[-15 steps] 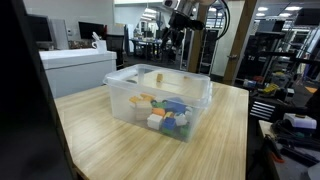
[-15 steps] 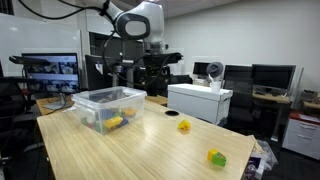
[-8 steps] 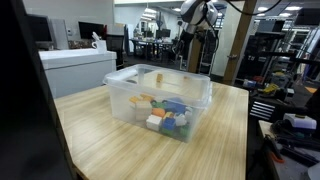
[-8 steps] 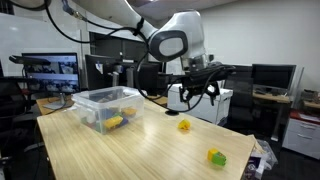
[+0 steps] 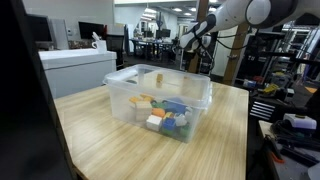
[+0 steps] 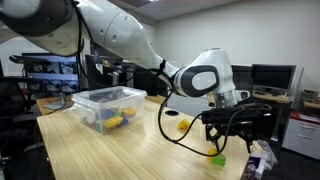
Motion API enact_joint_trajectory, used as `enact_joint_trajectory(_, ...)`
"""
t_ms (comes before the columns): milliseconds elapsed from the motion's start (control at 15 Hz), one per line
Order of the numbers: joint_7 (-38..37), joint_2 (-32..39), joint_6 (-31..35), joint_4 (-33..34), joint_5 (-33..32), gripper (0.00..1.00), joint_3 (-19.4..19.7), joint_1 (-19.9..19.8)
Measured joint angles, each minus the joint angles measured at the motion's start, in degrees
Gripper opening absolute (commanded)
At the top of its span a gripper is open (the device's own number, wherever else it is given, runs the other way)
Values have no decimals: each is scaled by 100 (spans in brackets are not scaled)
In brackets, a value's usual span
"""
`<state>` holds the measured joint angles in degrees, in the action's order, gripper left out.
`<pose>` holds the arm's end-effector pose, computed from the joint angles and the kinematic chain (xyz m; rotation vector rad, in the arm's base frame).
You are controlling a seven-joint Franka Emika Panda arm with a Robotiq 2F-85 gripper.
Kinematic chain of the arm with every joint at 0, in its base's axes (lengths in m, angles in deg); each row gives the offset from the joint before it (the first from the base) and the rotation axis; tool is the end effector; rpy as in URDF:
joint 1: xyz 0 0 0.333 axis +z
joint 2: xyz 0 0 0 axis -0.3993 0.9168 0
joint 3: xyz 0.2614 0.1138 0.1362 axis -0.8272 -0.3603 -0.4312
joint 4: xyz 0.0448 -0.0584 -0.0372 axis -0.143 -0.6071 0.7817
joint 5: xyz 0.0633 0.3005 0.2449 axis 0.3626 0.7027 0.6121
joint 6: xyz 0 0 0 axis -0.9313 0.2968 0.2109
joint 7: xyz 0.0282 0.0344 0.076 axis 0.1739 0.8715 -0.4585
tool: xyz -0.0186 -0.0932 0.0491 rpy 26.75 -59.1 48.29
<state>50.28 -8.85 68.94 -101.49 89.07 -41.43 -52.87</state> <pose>0.5910 -0.5254 0.2503 2.8063 0.2444 0.0814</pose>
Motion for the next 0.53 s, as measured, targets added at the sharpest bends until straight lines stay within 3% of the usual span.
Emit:
enact_joint_trajectory(133,-137,282,-730,537,-4,100,23,79)
enact_joint_trajectory(400,-233,385,-2078,1175,-385,100,-515,90)
enact_joint_trajectory(533,-226,386,-2517,1297,-392,100,-593,193)
